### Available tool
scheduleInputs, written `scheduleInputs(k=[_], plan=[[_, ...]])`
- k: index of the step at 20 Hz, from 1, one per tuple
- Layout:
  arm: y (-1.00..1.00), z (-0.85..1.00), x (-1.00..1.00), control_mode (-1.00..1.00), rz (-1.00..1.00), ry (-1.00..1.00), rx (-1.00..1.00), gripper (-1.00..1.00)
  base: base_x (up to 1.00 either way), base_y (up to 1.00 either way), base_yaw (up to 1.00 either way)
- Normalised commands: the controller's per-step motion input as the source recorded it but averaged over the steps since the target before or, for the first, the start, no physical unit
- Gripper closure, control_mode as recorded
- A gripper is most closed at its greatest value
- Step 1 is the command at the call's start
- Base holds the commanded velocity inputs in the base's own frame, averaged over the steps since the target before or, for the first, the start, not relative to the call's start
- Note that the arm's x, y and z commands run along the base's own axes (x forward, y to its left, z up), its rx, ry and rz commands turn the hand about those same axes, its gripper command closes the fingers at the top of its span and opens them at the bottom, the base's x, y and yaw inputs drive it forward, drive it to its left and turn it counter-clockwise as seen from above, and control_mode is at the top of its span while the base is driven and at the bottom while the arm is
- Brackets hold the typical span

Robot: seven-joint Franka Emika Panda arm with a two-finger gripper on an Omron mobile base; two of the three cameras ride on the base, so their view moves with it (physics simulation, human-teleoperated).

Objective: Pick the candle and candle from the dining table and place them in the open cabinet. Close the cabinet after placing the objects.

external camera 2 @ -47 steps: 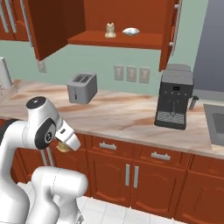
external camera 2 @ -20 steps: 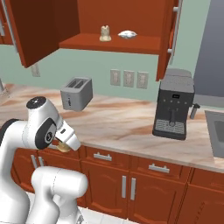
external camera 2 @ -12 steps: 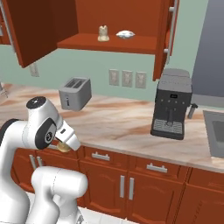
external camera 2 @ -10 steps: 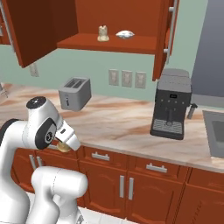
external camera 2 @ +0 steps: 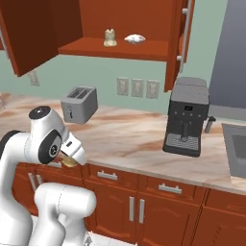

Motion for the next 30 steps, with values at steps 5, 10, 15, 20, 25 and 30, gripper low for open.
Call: scheduleInputs(k=[5, 10, 15, 20, 25, 30], plan=[[0.00, 0.00, 0.00, 1.00, 0.00, 0.00, 0.00, 1.00, 0.56, -0.14, 0.00], [0.00, 0.00, 0.00, 1.00, 0.00, 0.00, 0.00, 1.00, 0.23, -0.07, 0.00], [0.00, 0.00, 0.00, 1.00, 0.00, 0.00, 0.00, 1.00, 0.06, 0.00, 0.00], [0.00, 0.00, 0.00, 1.00, 0.00, 0.00, 0.00, 1.00, 0.32, -0.01, 0.00], [0.00, 0.00, 0.00, 1.00, 0.00, 0.00, 0.00, 1.00, 0.18, 0.00, 0.00], [0.00, 0.00, 0.00, 1.00, 0.00, 0.00, 0.00, 1.00, 0.17, 0.00, 0.00]])
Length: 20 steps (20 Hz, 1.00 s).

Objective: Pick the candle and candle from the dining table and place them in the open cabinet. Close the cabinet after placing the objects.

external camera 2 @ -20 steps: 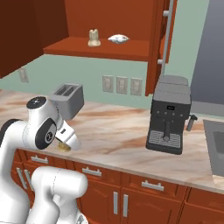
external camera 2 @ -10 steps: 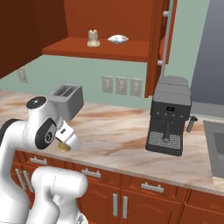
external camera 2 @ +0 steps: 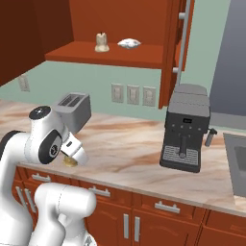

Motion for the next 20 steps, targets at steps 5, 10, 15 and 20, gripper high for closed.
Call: scheduleInputs(k=[5, 10, 15, 20], plan=[[0.00, 0.00, 0.00, 1.00, 0.00, 0.00, 0.00, 1.00, 0.16, 0.00, 0.00], [0.00, 0.00, 0.00, 1.00, 0.00, 0.00, 0.00, 1.00, 0.02, 0.00, 0.00], [0.00, 0.00, 0.00, -1.00, 0.00, -0.01, 0.00, 1.00, 0.00, 0.00, 0.00], [-0.04, 0.20, 0.00, -1.00, 0.00, -0.07, 0.00, 1.00, 0.00, 0.00, 0.00]])
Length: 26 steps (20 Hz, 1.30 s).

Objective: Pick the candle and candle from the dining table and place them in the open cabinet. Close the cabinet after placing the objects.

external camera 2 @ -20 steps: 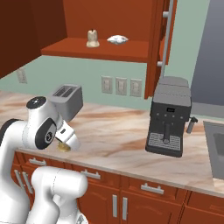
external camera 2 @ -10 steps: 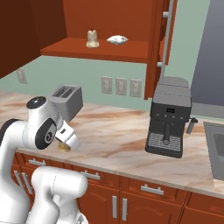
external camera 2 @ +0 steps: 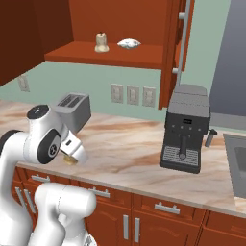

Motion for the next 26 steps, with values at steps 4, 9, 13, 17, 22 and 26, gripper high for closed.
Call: scheduleInputs(k=[4, 9, 13, 17, 22, 26], plan=[[-0.14, 0.35, 0.00, -1.00, 0.02, -0.08, 0.00, 1.00, 0.00, 0.00, 0.00], [-0.24, 0.36, 0.01, -1.00, 0.12, -0.10, -0.03, 1.00, 0.00, 0.00, 0.00], [-0.14, 0.32, 0.09, -1.00, 0.13, -0.07, -0.12, 1.00, 0.00, 0.00, 0.00], [-0.06, 0.39, 0.13, -1.00, 0.11, -0.05, -0.17, 1.00, 0.00, 0.00, 0.00], [-0.07, 0.62, 0.00, -1.00, 0.05, -0.06, -0.14, 1.00, 0.00, 0.00, 0.00], [-0.21, 0.49, 0.11, -1.00, 0.04, -0.01, 0.00, 1.00, 0.00, 0.00, 0.00]])
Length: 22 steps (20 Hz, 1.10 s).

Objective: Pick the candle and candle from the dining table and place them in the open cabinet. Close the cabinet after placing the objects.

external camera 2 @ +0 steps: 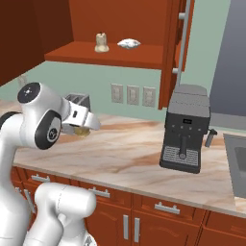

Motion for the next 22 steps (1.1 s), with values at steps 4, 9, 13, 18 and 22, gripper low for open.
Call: scheduleInputs(k=[4, 9, 13, 18, 22], plan=[[-0.26, 0.39, 0.16, -1.00, 0.07, 0.00, 0.00, 1.00, 0.00, 0.00, 0.00], [-0.11, 0.49, 0.15, -1.00, 0.06, 0.00, -0.01, 1.00, 0.00, 0.00, 0.00], [-0.08, 0.50, 0.20, -1.00, 0.02, -0.03, -0.03, 1.00, 0.00, 0.00, 0.00], [-0.14, 0.40, 0.33, -1.00, 0.00, -0.03, -0.04, 1.00, 0.00, 0.00, 0.00], [-0.14, 0.27, 0.39, -1.00, 0.01, -0.06, -0.03, 1.00, 0.00, 0.00, 0.00]])
